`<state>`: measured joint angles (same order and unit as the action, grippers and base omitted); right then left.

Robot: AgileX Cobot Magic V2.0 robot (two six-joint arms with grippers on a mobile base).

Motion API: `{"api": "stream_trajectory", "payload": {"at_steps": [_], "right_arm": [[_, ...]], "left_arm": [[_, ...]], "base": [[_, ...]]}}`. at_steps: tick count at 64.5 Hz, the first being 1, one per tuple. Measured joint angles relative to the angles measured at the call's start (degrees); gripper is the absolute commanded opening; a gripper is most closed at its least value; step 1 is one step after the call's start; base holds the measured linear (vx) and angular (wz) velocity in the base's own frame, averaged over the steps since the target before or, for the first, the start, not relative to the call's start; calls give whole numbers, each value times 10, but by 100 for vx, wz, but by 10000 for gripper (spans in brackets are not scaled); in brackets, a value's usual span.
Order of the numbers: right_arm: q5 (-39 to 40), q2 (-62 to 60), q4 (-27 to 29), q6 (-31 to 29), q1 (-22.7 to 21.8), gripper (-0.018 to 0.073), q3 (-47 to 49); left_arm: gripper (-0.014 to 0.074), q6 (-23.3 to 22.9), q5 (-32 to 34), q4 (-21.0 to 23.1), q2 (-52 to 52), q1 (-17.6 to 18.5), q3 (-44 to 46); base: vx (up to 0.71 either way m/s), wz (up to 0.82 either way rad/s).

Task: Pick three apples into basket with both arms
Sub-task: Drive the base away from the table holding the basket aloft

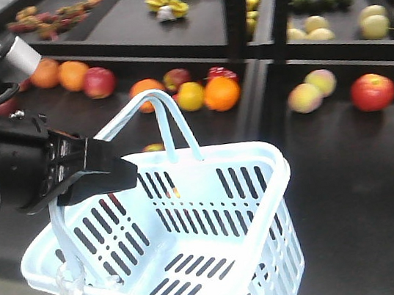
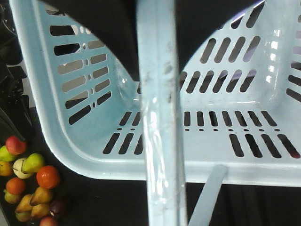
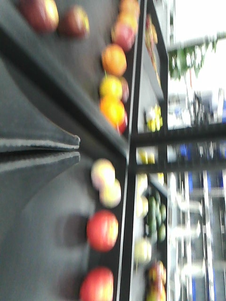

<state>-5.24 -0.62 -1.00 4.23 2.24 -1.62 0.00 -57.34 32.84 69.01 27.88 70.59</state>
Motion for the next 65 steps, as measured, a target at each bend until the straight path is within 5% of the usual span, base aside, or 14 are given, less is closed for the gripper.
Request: {"api": "stream_trajectory", "payload": {"at_steps": [65], "right_arm": [[0,0,0,0,0,-4,0]], "left_arm": [[-8,0,0,-1,0,0,0]], "base": [[-19,72]]}}
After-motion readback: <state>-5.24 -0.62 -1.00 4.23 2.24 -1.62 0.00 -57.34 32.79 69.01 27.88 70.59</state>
